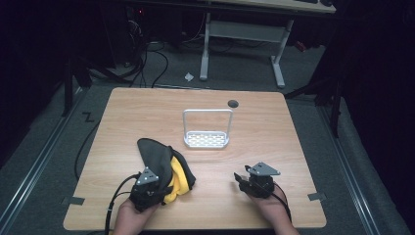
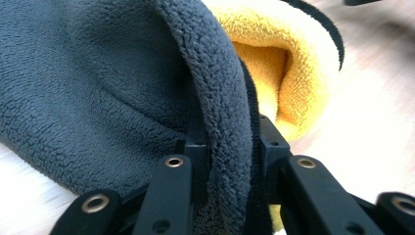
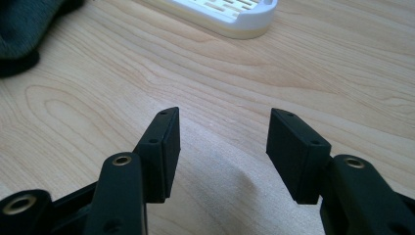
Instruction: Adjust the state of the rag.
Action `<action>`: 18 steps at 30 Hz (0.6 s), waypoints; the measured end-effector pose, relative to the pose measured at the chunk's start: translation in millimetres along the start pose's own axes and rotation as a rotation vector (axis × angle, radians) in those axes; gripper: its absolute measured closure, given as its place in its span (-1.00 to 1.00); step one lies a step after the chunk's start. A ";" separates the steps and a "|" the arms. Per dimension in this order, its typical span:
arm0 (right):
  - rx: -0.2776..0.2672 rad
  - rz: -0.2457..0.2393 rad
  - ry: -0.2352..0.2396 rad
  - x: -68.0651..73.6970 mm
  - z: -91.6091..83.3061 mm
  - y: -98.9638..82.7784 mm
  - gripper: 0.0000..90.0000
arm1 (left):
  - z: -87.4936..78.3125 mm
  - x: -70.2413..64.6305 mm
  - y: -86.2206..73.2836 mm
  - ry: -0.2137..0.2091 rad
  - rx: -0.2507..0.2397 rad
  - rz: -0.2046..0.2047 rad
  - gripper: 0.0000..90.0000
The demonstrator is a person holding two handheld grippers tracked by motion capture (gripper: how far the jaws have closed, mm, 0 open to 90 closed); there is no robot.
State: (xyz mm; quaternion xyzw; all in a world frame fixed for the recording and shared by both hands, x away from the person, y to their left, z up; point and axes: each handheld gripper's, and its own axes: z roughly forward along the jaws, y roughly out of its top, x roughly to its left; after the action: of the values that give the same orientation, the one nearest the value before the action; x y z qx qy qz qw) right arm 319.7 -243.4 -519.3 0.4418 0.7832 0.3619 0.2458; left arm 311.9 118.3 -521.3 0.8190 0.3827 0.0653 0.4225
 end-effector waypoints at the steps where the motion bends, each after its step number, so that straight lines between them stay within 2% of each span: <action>1: -0.003 -0.006 0.006 0.3 -0.1 0.1 0.04 | 3.1 -4.2 0.5 -0.006 -0.004 0.003 0.61; 6: -0.031 -0.018 0.046 10.5 -5.1 3.4 0.02 | 17.3 -18.6 4.2 -0.025 -0.022 0.005 0.59; 10: -0.042 -0.032 0.080 19.9 -7.3 5.0 0.00 | 28.1 -24.1 8.6 -0.043 -0.042 -0.019 0.57; 12: -0.033 -0.057 0.118 32.4 -6.3 5.8 -0.01 | 36.3 -28.0 13.0 -0.063 -0.050 -0.033 0.55; 13: -0.033 -0.057 0.118 32.4 -6.3 5.8 -0.01 | 36.3 -28.0 13.0 -0.063 -0.050 -0.033 0.54; 15: -0.024 -0.075 0.142 41.3 -4.4 6.2 -0.02 | 40.2 -31.3 15.3 -0.072 -0.057 -0.031 0.52; 16: -0.016 -0.092 0.167 49.9 -2.7 6.8 -0.02 | 41.4 -32.8 15.7 -0.075 -0.059 -0.028 0.44; 18: -0.013 -0.105 0.187 57.3 -1.7 7.1 -0.03 | 41.5 -34.2 15.6 -0.076 -0.061 -0.017 0.33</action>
State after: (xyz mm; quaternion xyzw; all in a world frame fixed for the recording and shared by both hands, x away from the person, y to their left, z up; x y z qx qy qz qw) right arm 294.1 -191.7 -516.5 0.3627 0.8225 0.3932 0.1931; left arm 314.8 62.8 -528.6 0.8044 0.3712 0.0422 0.4620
